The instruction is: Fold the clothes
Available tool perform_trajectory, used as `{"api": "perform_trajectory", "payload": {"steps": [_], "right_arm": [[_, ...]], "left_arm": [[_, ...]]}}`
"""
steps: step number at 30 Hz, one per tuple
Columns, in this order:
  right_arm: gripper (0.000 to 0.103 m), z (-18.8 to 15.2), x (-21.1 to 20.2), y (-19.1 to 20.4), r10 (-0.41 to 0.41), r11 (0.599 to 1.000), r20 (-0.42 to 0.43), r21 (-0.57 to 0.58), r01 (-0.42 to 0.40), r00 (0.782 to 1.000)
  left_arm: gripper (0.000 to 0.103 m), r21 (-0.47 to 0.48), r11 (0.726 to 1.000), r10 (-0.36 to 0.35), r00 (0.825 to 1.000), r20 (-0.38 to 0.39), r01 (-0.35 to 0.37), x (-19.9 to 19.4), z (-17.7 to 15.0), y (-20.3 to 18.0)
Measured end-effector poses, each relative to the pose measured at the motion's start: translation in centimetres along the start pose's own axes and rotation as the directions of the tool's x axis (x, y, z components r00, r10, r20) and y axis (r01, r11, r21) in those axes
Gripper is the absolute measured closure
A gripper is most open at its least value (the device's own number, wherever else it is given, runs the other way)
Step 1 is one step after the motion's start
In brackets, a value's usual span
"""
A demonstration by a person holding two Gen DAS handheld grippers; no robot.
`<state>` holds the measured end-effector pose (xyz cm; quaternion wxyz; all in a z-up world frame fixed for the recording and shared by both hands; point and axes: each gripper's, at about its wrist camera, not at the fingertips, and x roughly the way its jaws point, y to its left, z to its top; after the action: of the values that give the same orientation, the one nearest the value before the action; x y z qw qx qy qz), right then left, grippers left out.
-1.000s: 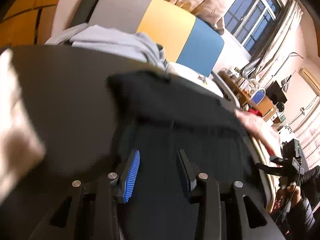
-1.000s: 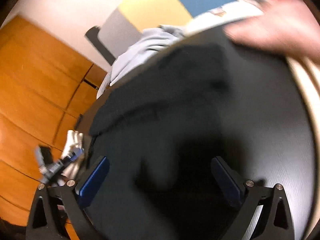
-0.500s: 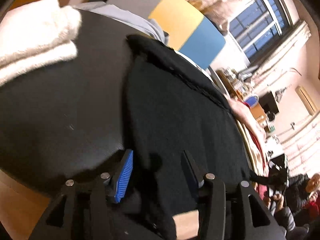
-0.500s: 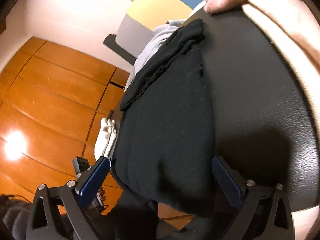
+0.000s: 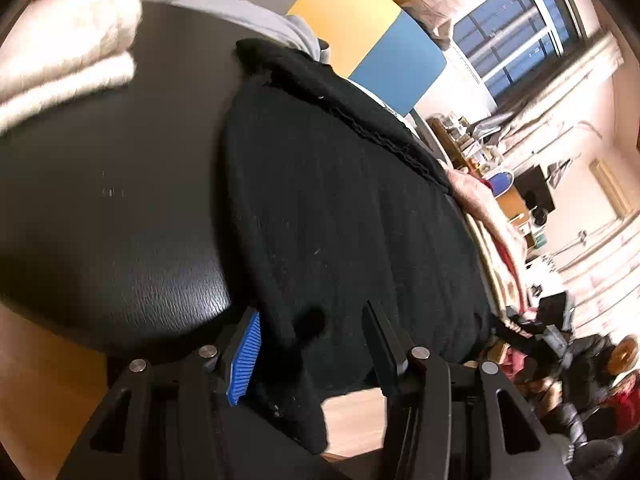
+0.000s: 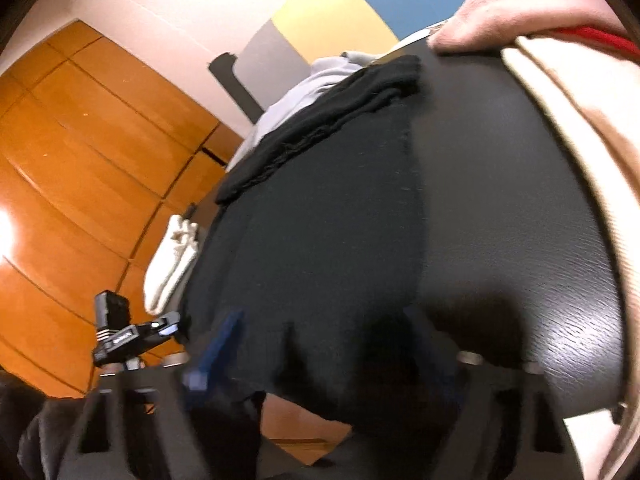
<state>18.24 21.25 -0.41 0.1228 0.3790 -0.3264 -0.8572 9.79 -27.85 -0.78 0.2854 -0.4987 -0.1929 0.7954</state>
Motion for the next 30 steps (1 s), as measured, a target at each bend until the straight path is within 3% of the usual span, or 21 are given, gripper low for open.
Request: {"api": "perform_trajectory", "payload": {"steps": [2, 4, 7, 10, 12, 13, 14, 16, 17, 19, 22, 25, 27, 30], "right_arm": [[0.074, -0.3, -0.3, -1.0, -0.004, 0.999, 0.005, 0.037, 0.004, 1.000], [0.092, -0.6, -0.5, -2.1, -0.007, 0.997, 0.009, 0.076, 0.007, 1.000], [0.093, -0.9, -0.7, -2.9, -0.002, 0.996, 0.024, 0.085, 0.000, 1.000], [0.091, -1.3, -1.0, -2.3, -0.024, 1.000, 0.051, -0.003, 0.024, 0.998], [0.081, -1.0, -1.0, -2.0, -0.027, 1.000, 0.029, -0.006, 0.027, 0.999], [0.077, -0.8, -0.9, -1.8, -0.028, 1.000, 0.018, -0.007, 0.029, 0.999], [0.077, -0.6, -0.9, -1.6, -0.028, 1.000, 0.004, -0.004, 0.028, 1.000], [0.080, -0.1, -0.7, -1.5, -0.014, 0.999, -0.040, 0.031, 0.016, 0.999], [0.087, 0.1, -0.6, -1.3, -0.008, 0.999, -0.062, 0.043, 0.010, 0.998], [0.093, -0.2, 0.2, -1.1, 0.005, 1.000, -0.104, 0.027, -0.002, 0.995], [0.094, 0.0, 0.5, -2.0, 0.088, 0.992, -0.094, 0.095, -0.079, 0.992], [0.094, 0.6, 0.3, -2.4, 0.185, 0.973, -0.045, 0.151, -0.177, 0.982], [0.094, 1.4, 0.4, -2.0, 0.255, 0.953, -0.008, 0.169, -0.250, 0.967], [0.094, 3.7, 1.1, -1.1, 0.342, 0.921, 0.046, 0.179, -0.345, 0.939]], "left_arm": [[0.054, 0.005, 1.000, 0.002, 1.000, -0.012, -0.002, 0.1, -0.2, -0.2], [0.054, 0.035, 0.999, 0.031, 0.999, -0.030, -0.030, 0.3, 0.0, -0.7], [0.054, 0.102, 0.990, 0.102, 0.993, -0.057, -0.096, 0.8, 0.0, -1.9], [0.054, 0.154, 0.978, 0.152, 0.985, -0.077, -0.139, 1.1, -0.1, -2.7], [0.063, 0.163, 0.976, 0.156, 0.984, -0.083, -0.141, 1.0, 0.0, -2.5], [0.075, 0.166, 0.976, 0.157, 0.984, -0.085, -0.142, 0.9, 0.0, -2.4], [0.098, 0.145, 0.984, 0.119, 0.988, -0.099, -0.104, 0.8, 0.0, -2.1], [0.097, 0.089, 0.996, 0.024, 0.992, -0.128, -0.013, 0.7, 0.2, -1.2], [0.097, 0.060, 0.998, -0.024, 0.990, -0.140, 0.032, 0.7, 0.3, -0.7], [0.097, 0.000, 0.993, -0.120, 0.980, -0.160, 0.122, 0.6, 0.6, 0.2], [0.097, -0.056, 0.977, -0.213, 0.965, -0.153, 0.207, 0.4, 1.2, 1.1], [0.097, -0.103, 0.927, -0.371, 0.922, -0.106, 0.361, -0.4, 2.7, 1.8], [0.097, -0.094, 0.886, -0.460, 0.885, -0.071, 0.453, -1.1, 4.2, 1.6], [0.097, -0.065, 0.853, -0.521, 0.853, -0.028, 0.518, -1.1, 7.3, 1.1]]}}
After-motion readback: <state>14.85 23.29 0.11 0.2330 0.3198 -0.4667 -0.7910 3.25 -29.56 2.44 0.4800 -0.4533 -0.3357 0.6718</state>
